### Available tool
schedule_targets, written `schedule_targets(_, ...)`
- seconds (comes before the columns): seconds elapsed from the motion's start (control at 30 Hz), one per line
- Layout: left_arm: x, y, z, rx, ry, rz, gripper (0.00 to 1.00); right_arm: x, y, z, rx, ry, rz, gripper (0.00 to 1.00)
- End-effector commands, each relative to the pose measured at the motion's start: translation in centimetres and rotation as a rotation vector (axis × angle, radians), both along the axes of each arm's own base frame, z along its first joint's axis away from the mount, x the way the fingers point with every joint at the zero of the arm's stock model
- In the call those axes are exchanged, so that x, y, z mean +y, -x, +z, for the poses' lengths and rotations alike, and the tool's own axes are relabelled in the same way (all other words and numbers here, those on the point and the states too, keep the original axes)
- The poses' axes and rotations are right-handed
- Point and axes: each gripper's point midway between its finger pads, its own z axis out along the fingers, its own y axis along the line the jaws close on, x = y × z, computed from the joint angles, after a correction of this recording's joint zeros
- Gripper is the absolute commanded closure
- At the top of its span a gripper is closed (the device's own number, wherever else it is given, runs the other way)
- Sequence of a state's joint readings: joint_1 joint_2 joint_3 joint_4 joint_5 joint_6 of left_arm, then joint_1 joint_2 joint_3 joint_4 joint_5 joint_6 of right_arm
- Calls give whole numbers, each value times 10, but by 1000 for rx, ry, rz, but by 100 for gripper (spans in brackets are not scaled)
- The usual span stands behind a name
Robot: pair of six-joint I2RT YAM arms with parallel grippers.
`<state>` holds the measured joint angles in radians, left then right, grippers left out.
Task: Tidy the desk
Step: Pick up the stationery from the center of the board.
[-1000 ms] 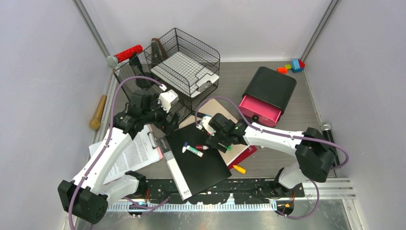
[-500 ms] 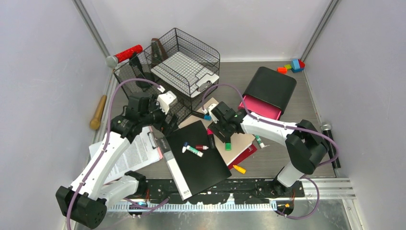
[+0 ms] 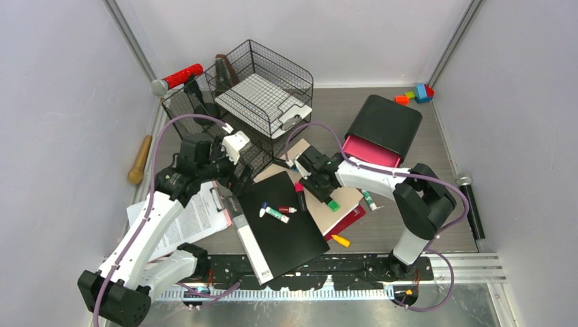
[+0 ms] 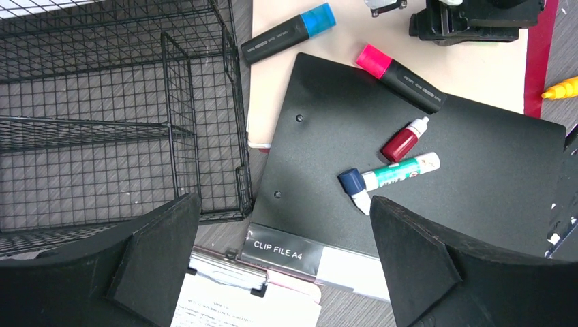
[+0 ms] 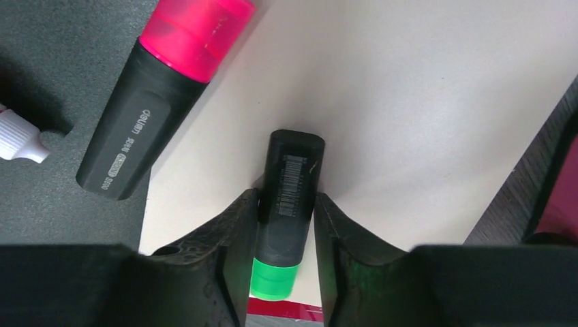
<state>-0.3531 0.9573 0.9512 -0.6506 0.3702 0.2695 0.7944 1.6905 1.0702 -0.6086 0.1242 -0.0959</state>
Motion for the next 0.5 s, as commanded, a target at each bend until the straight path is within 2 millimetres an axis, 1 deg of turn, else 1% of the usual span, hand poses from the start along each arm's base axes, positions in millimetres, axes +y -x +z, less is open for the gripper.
schedule_targets(0.0, -4, -1, 15, -56, 35, -20, 1, 13, -9, 21, -3, -45, 17, 65)
schedule_targets(0.07, -4, -1, 17, -59, 37, -21, 1, 18, -14, 35, -15, -67, 27, 71)
schedule_targets(0.1, -4, 0, 17, -58, 39, -22, 1, 21, -17, 44, -26, -77, 34, 76)
schedule_targets(0.13, -5, 0, 17, -55, 41, -24, 1, 20, -18, 51, -33, -79, 36, 79)
schedule_targets(0.17, -5, 1, 18, -54, 42, -27, 1, 23, -23, 61, -54, -91, 36, 85)
schedule_targets(0.2, -5, 2, 19, -53, 45, -29, 1, 20, -24, 67, -59, -91, 37, 87)
schedule_targets(0.23, -6, 2, 20, -51, 47, -31, 1, 23, -29, 78, -77, -105, 37, 92)
schedule_targets(0.27, -5, 3, 20, -50, 46, -31, 1, 19, -29, 85, -81, -103, 36, 93)
schedule_targets(0.3, -5, 2, 22, -53, 46, -31, 1, 21, -33, 97, -101, -119, 34, 96)
schedule_targets(0.33, -5, 2, 22, -54, 46, -30, 1, 17, -34, 106, -108, -123, 29, 96)
schedule_targets(0.37, -6, 2, 23, -55, 46, -31, 1, 17, -37, 120, -131, -146, 26, 97)
schedule_targets(0.4, -6, 1, 22, -55, 46, -29, 1, 12, -38, 129, -139, -149, 18, 98)
schedule_targets(0.43, -6, 0, 23, -58, 46, -26, 1, 12, -42, 141, -160, -167, 14, 98)
schedule_targets(0.47, -5, -1, 23, -59, 46, -21, 1, 4, -44, 151, -174, -168, 6, 99)
